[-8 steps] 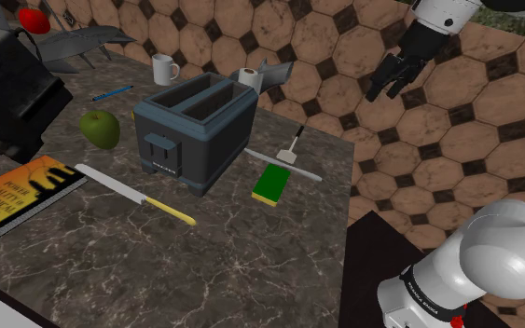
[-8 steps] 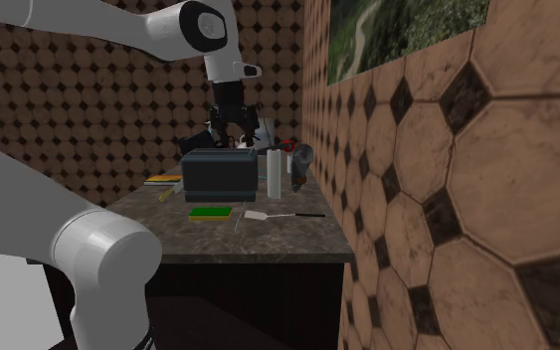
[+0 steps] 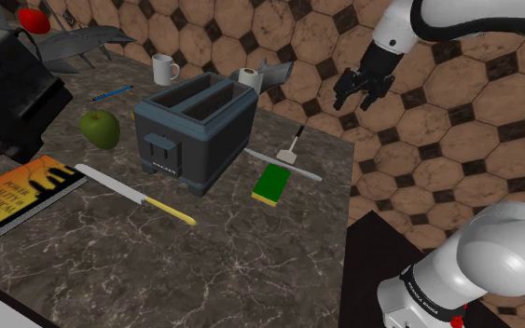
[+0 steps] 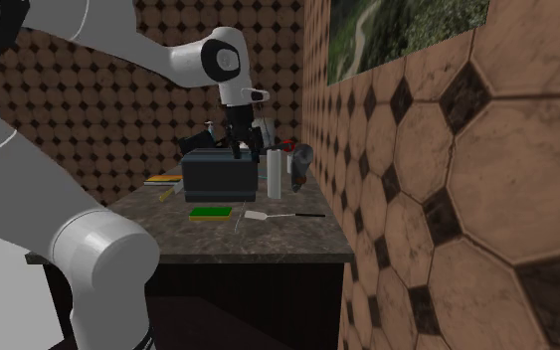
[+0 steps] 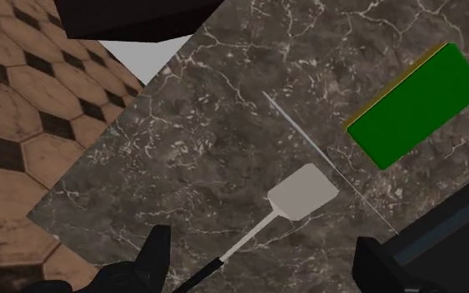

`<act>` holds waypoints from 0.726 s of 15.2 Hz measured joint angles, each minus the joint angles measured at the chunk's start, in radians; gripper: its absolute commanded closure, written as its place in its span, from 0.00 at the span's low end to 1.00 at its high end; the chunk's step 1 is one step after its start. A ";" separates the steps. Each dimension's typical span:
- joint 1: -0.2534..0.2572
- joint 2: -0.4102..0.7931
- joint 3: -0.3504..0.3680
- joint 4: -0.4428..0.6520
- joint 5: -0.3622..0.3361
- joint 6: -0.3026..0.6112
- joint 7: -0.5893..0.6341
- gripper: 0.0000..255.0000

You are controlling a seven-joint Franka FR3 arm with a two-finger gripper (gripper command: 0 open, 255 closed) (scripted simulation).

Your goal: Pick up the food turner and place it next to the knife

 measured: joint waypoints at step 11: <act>-0.098 0.401 0.079 0.111 -0.028 0.243 0.441 0.00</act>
